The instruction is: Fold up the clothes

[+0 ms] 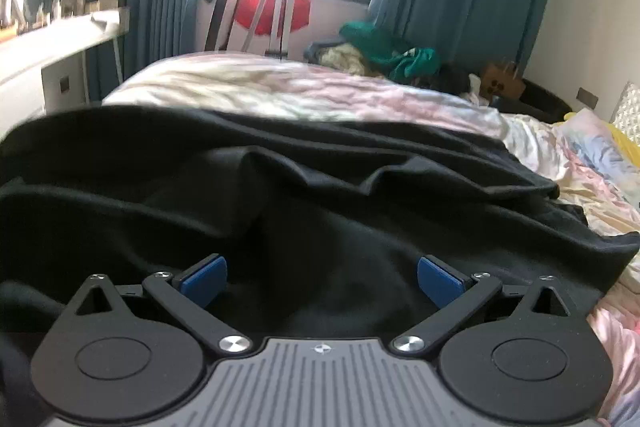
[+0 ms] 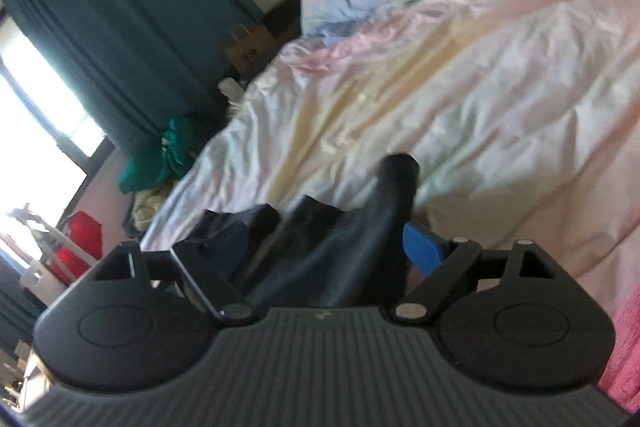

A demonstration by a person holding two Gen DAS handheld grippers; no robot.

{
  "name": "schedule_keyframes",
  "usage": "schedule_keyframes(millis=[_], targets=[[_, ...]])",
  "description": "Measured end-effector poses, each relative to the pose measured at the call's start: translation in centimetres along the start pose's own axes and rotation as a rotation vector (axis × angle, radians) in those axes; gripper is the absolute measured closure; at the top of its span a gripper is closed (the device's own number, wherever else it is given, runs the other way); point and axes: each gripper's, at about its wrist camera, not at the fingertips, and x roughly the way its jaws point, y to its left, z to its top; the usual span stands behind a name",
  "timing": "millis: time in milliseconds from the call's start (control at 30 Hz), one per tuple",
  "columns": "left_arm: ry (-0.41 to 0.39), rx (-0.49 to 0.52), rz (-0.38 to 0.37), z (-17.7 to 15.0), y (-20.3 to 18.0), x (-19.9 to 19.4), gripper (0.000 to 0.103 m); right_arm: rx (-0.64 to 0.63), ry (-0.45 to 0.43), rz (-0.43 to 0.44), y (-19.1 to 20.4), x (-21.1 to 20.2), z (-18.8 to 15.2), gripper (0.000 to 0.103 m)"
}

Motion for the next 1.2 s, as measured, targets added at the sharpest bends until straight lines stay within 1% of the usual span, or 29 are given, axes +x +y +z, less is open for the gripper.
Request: schedule_keyframes(millis=[67, 167, 200, 267, 300, 333, 367, 400, 433, 467, 500, 567, 633, 700, 833, 967, 1033, 1100, 1200], targets=[[0.004, -0.008, 0.004, -0.3, -0.1, 0.0, 0.0, -0.035, 0.059, -0.042, 0.0, 1.5, -0.6, 0.017], [0.014, -0.011, 0.022, -0.7, -0.1, 0.8, 0.0, -0.052, 0.143, -0.063, -0.3, 3.5, -1.5, 0.018], [0.02, -0.018, 0.027, -0.8, 0.0, 1.1, 0.0, -0.056, 0.172, -0.068, -0.5, 4.2, -1.8, 0.02], [0.034, -0.036, 0.031, -1.0, 0.1, 1.7, 0.0, -0.076, 0.208, -0.049, -0.4, 5.0, -2.1, 0.023], [0.041, -0.045, 0.032, -1.0, 0.2, 2.0, 0.0, -0.088, 0.223, -0.036, -0.3, 5.4, -2.3, 0.029], [0.046, -0.053, 0.033, -1.1, 0.3, 2.1, 0.0, -0.1, 0.238, -0.022, -0.2, 5.8, -2.5, 0.031], [0.049, -0.06, 0.033, -1.1, 0.4, 2.3, 0.0, -0.118, 0.24, -0.015, 0.1, 5.9, -2.6, 0.04], [0.052, -0.067, 0.033, -1.1, 0.5, 2.5, 0.0, -0.142, 0.235, -0.011, 0.5, 5.9, -2.8, 0.057], [0.053, -0.072, 0.035, -1.1, 0.6, 2.7, 0.0, -0.165, 0.229, -0.008, 0.9, 5.8, -2.9, 0.066], [0.057, -0.079, 0.036, -1.1, 0.6, 2.9, 0.0, -0.183, 0.217, -0.006, 1.3, 5.7, -3.0, 0.082], [0.06, -0.086, 0.037, -1.2, 0.7, 3.1, 0.0, -0.192, 0.198, 0.001, 1.6, 5.4, -3.0, 0.09], [0.063, -0.096, 0.045, -1.3, 1.0, 3.5, 0.0, -0.175, 0.158, 0.039, 1.9, 4.8, -2.7, 0.093], [0.064, -0.099, 0.053, -1.4, 1.3, 3.9, 0.0, -0.151, 0.115, 0.077, 1.9, 4.1, -2.3, 0.094], [0.063, -0.108, 0.061, -1.4, 1.6, 3.8, 0.0, -0.165, 0.079, 0.092, 2.4, 3.6, -2.2, 0.094], [0.053, -0.138, 0.074, -1.0, 2.4, 2.7, 0.0, -0.212, 0.064, 0.076, 3.2, 3.4, -2.2, 0.094], [0.049, -0.217, 0.093, 0.1, 4.4, 0.6, 0.0, -0.233, 0.06, 0.049, 3.2, 3.2, -2.3, 0.094], [0.051, -0.273, 0.114, 0.8, 6.0, -0.7, 0.0, -0.24, 0.048, 0.047, 3.3, 3.1, -2.4, 0.094], [0.061, -0.307, 0.135, 1.6, 7.8, -1.5, 0.0, -0.25, 0.039, 0.05, 3.4, 3.1, -2.4, 0.094], [0.09, -0.362, 0.226, 2.8, 11.1, -2.6, 0.0, -0.256, 0.034, 0.05, 3.5, 3.1, -2.4, 0.095]])
